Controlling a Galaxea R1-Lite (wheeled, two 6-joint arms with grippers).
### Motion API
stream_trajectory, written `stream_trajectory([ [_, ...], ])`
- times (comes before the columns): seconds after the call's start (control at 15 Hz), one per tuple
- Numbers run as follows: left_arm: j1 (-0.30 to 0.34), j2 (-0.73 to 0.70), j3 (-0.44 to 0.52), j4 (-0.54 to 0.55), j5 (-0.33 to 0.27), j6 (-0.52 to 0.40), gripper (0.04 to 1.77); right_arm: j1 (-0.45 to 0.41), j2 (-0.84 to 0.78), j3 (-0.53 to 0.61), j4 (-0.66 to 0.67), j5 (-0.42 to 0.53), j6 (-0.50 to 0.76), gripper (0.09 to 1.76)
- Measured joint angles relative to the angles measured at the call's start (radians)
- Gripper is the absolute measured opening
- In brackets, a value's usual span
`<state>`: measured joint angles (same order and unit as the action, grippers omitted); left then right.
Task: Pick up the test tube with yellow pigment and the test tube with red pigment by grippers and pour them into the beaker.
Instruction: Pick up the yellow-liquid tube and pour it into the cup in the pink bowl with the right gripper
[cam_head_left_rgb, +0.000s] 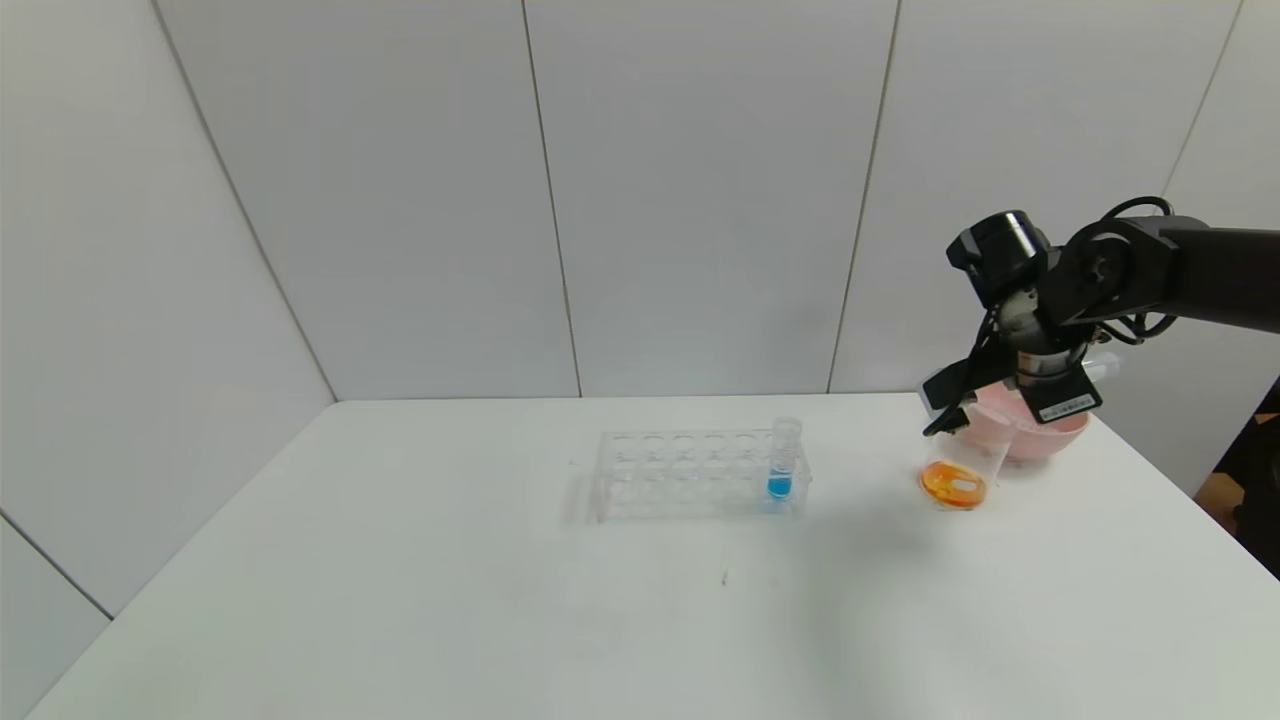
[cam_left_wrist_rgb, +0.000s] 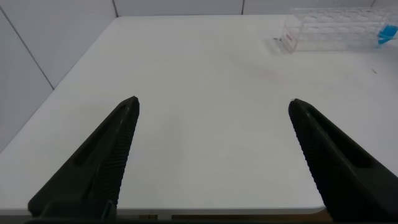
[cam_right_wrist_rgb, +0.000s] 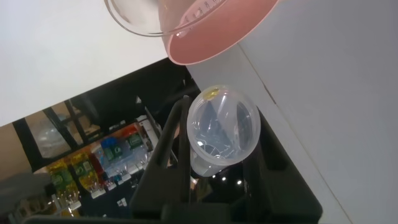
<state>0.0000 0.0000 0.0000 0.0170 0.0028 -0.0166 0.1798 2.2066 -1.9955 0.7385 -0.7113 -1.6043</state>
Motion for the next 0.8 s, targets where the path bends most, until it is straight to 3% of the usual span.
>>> stream_trajectory([
  [0.8,0.000,0.000,0.000,0.000,0.000,0.000,1.72,0.016,-0.001,0.000,-0.008,-0.046,-0.014,0.54],
])
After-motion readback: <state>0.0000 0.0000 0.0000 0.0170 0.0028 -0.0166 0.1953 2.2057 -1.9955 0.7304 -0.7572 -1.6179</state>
